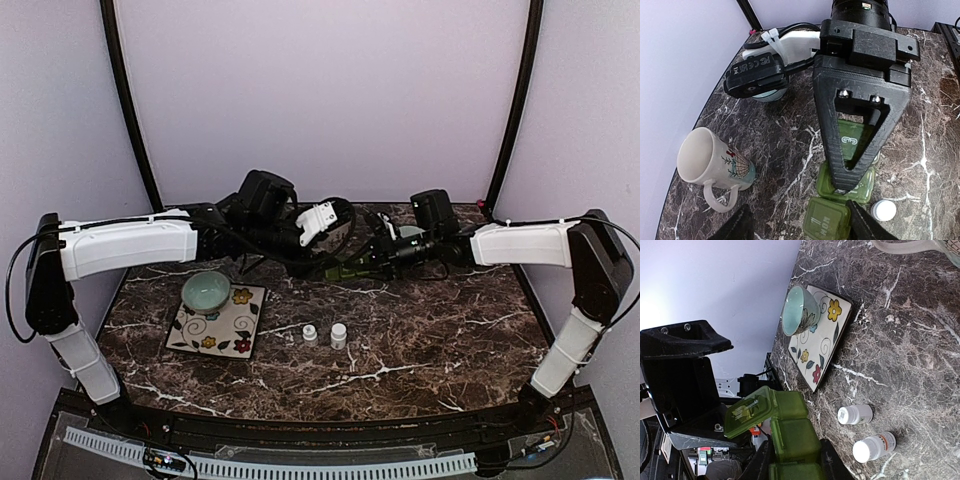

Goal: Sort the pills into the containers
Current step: Open the lid of the pill container.

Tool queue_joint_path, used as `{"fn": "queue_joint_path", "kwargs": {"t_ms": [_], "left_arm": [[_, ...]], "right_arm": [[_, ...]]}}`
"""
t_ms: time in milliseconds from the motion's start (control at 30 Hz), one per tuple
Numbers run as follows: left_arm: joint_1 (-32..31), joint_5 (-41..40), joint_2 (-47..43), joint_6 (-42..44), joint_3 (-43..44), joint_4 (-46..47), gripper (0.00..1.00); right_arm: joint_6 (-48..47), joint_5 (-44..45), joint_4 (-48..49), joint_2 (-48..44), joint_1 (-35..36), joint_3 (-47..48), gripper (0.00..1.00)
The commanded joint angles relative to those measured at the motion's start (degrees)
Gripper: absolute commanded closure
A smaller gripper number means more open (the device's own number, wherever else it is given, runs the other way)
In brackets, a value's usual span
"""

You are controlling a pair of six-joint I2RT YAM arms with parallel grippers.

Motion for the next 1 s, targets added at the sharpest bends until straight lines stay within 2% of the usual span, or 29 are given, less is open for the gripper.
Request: {"fn": "queue_joint_path", "kwargs": {"t_ms": [0,600,967], "left_arm": [[0.3,-1.9,-0.2,0.8,1.1,0.8,0.37],[0.3,-3.5,2.7,0.8,2.9,2.4,0.37],[0.3,-3.2,5.8,0.0,6.8,0.1,0.37]], "right_arm": [[0.7,-0.2,3.1,-2.5,0.1,-1.1,1.00],[3.5,1.2,7.0,-6.5,0.3,-6.0,1.00],[4.8,1.7,9.7,-8.0,0.3,-8.5,1.00]]}}
